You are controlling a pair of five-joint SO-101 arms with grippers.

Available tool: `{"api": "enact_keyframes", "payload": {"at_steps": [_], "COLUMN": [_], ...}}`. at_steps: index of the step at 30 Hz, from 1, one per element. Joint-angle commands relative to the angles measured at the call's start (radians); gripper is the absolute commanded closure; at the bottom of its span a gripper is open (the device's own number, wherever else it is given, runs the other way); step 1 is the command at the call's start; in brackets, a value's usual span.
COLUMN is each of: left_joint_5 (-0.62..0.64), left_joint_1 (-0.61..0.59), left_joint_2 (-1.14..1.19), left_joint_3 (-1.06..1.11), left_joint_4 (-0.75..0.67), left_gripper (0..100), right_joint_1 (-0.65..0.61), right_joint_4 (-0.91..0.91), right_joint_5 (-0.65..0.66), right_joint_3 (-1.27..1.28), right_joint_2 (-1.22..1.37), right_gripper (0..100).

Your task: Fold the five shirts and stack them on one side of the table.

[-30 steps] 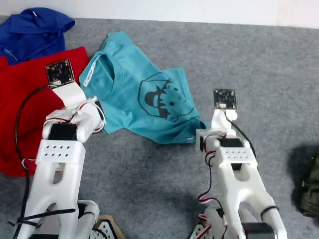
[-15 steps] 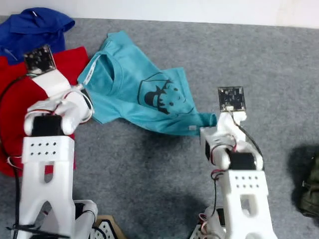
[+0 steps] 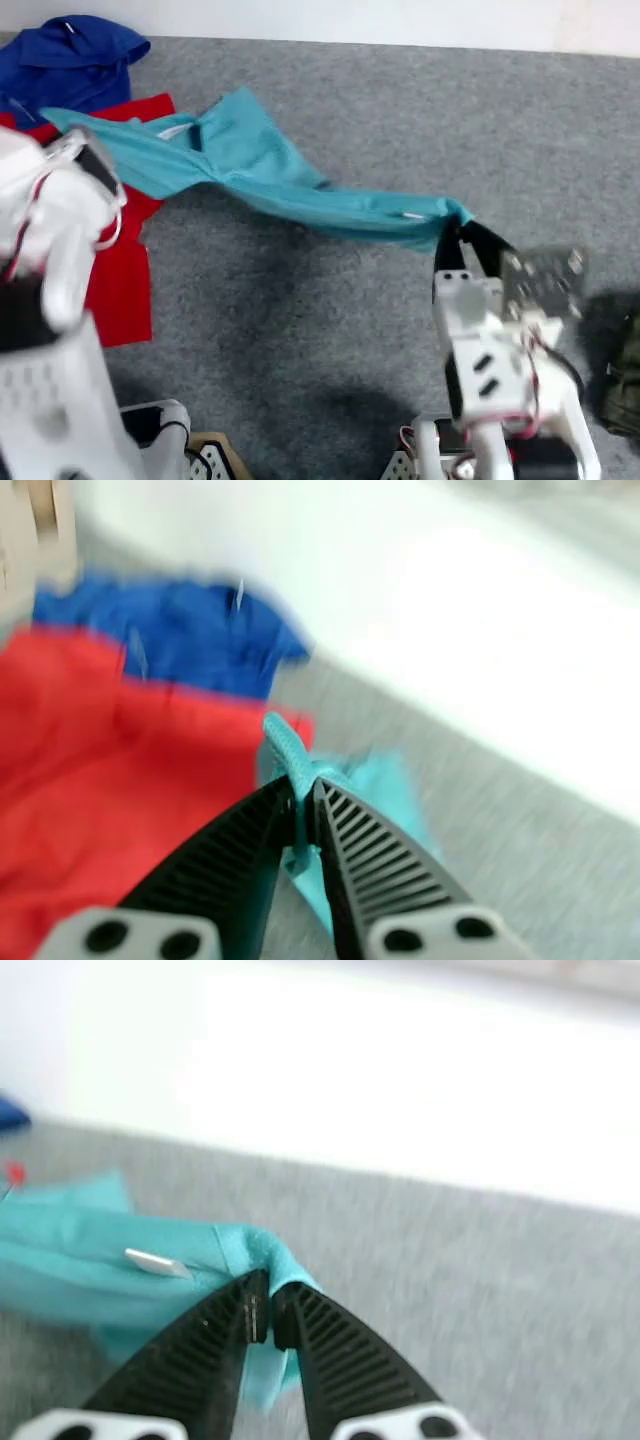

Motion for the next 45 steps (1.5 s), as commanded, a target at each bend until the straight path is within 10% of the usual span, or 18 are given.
{"api": "enact_keyframes", "payload": {"at_steps": [1,19,32,45], "left_joint_5": [0.008,0.002,0.002,0.006], "left_joint_1": [-0.015,-0.019,-0.015,0.062], "left_joint_2": [-0.163,-0.41,-0.291,0.45], "left_joint_3": [-0.064,0.07,0.731,0.271], "left_joint_4": [-0.008,-0.233,-0.842,-1.013], "left_gripper": [99,99,99,99], "right_joint_1": [0.015,0.015,0.108,0.166], "right_joint_4": [0.002,0.094,-0.435,-0.966], "right_joint_5": [0.038,0.138,0.138,0.13], "right_joint_3": [-0.148,-0.269,0.332,0.199], "right_joint_2": [-0.015,-0.012,-0.005,0.673], "right_gripper": [99.1,99.1,99.1,99.1]}}
